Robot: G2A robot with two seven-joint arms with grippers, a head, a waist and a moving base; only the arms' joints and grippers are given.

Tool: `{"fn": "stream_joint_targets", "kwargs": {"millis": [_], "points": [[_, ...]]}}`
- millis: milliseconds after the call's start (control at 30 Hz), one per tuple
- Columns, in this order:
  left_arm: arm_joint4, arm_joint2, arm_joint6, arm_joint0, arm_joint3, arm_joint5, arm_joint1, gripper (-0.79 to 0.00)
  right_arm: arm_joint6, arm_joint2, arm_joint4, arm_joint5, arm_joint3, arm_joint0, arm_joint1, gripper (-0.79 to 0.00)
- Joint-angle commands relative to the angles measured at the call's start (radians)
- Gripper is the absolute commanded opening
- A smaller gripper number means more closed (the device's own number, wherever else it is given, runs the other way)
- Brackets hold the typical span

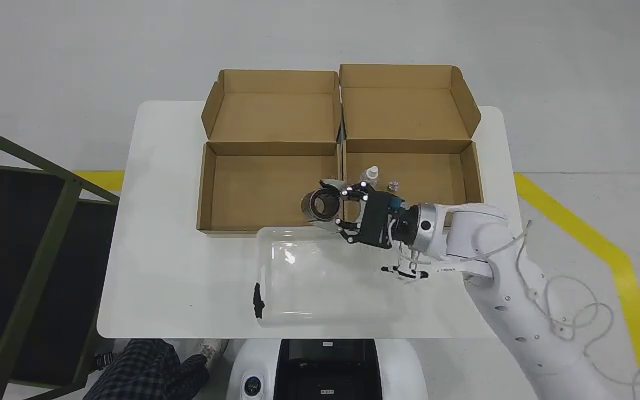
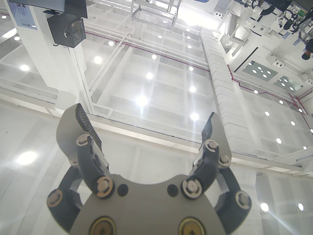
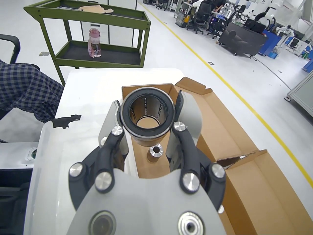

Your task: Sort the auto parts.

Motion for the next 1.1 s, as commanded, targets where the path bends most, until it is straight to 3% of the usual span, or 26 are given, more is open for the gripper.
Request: {"fn": "stream_joint_targets", "kwargs": {"millis": [0, 500, 1067], "points": [[0.0, 0.0, 0.0, 0.0, 0.0, 0.0, 0.0, 0.0, 0.006, -0.022, -0.018, 0.015, 0.026, 0.018, -0.005, -0.785], [0.0, 0.0, 0.0, 0.0, 0.0, 0.0, 0.0, 0.0, 0.01, -0.147, -0.038, 0.115, 0.264, 0.161, -0.049, -0.785], [0.0, 0.0, 0.0, 0.0, 0.0, 0.0, 0.0, 0.0, -0.005, -0.289, -0.033, 0.213, 0.551, 0.34, -0.129, -0.785]]}}
